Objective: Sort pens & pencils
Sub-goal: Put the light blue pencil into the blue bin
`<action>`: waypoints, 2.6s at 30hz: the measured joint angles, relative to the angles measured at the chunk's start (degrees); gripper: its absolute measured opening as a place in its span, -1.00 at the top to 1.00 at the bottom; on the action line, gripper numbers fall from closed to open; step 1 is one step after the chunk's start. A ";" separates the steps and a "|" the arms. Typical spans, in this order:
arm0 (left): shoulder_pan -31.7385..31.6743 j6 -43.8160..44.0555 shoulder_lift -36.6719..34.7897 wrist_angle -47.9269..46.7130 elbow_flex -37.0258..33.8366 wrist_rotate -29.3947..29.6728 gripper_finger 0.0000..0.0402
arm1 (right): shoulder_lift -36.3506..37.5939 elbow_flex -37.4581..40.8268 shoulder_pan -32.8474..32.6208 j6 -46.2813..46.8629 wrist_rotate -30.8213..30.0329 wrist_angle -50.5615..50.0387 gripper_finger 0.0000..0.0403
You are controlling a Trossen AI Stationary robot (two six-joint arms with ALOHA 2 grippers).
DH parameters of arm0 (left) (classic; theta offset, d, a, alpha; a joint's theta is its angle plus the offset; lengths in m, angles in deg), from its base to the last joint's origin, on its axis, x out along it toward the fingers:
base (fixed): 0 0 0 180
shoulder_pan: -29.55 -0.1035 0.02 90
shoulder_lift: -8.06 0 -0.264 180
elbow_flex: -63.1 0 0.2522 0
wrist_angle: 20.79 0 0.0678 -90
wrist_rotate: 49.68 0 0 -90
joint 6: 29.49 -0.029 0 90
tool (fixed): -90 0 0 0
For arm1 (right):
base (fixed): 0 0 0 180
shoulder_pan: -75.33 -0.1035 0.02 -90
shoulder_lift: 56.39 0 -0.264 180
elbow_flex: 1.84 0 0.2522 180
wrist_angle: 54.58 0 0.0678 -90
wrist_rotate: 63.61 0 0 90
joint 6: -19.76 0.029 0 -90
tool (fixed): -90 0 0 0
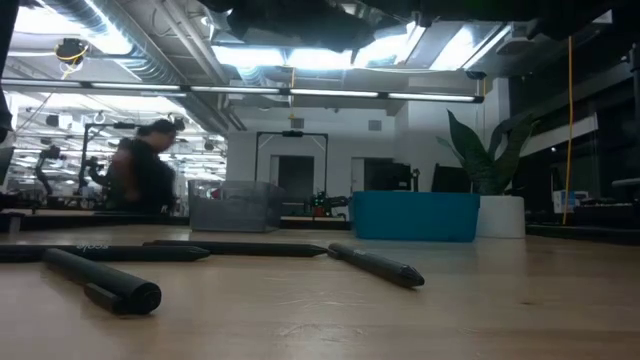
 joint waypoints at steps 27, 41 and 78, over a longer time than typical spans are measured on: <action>-11.73 -4.71 -9.53 -29.50 -0.07 0.43 0.53 | 7.31 0.04 6.77 5.45 -4.43 -12.07 0.89; -12.45 -0.47 -21.66 -6.89 -21.28 -10.39 0.53 | 11.81 0.01 10.51 13.82 -4.20 -22.15 0.88; -8.62 13.72 -46.01 12.89 -50.29 7.53 0.53 | -3.97 -21.57 27.14 39.55 8.37 -70.08 0.88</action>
